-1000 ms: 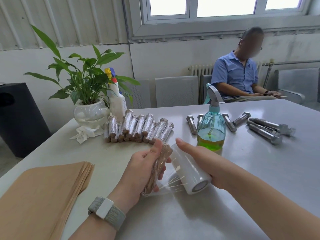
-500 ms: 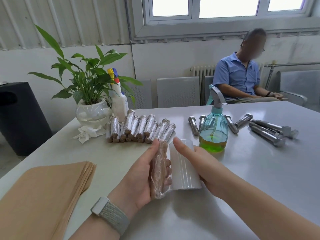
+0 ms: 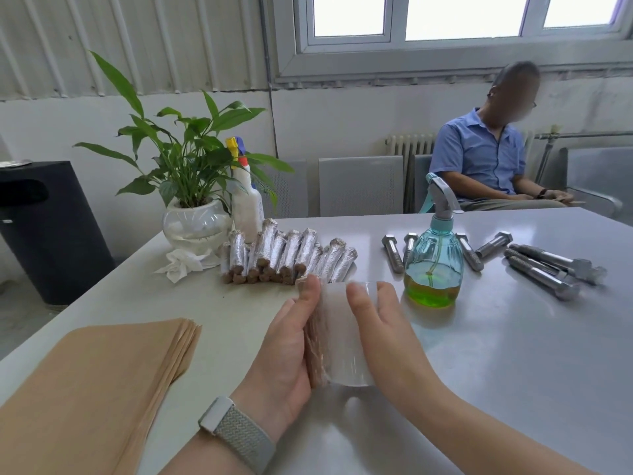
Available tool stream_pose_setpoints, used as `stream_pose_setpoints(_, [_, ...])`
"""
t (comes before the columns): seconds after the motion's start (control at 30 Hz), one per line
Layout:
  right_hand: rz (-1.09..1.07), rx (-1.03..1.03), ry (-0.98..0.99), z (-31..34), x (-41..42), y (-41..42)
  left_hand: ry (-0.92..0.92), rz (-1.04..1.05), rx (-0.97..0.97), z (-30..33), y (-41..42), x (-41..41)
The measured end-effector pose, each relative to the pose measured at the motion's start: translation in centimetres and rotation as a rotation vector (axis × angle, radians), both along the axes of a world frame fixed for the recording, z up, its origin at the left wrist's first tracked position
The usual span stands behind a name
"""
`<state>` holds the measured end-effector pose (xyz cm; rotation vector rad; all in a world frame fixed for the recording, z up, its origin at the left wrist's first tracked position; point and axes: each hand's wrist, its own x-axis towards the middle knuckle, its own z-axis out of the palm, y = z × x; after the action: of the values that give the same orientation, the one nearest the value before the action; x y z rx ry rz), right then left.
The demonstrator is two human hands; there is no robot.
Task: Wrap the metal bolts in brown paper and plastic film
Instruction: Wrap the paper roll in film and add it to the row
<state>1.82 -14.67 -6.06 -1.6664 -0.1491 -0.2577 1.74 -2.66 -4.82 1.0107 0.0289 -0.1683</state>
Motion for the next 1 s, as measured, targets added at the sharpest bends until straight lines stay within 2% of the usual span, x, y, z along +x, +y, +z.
stream_pose_setpoints(0.13, [-0.02, 0.028, 0.001, 0.0, 0.0, 0.2, -0.009, -0.044, -0.069, -0.2, -0.2, -0.1])
stream_pose_setpoints(0.3, [0.026, 0.137, 0.121, 0.2, 0.0, 0.0, -0.07, -0.059, -0.063, -0.6, -0.1, 0.1])
stream_pose_setpoints(0.37, [0.074, 0.178, 0.202, 0.5, 0.2, -0.5, -0.105, -0.054, -0.003, -0.8, 0.1, 0.3])
stream_pose_setpoints(0.5, [0.261, 0.188, 0.268, 0.9, 0.3, -1.7, -0.248, 0.063, 0.275, -1.0, 0.1, 0.3])
stream_pose_setpoints(0.6, [0.304, 0.173, 0.217, 0.8, 0.0, -1.5, -0.344, 0.166, 0.31, -1.0, -0.2, -0.1])
stream_pose_setpoints(0.77, [0.104, 0.032, 0.049, 0.6, -0.3, -0.4, -0.344, 0.214, 0.222, -1.1, -0.3, -0.1])
stream_pose_setpoints(0.83, [0.065, 0.021, 0.091, 0.4, -0.2, -0.3, -0.318, 0.207, 0.212, -1.1, -0.4, 0.0])
stream_pose_setpoints(0.9, [0.099, 0.098, 0.148, 0.6, -0.2, -0.3, -0.306, 0.204, 0.207, -1.0, -0.4, 0.1])
stream_pose_setpoints(1.0, [0.073, 0.107, 0.147, 1.1, -0.1, -0.3, -0.314, 0.198, 0.148, -0.6, 0.0, 0.5])
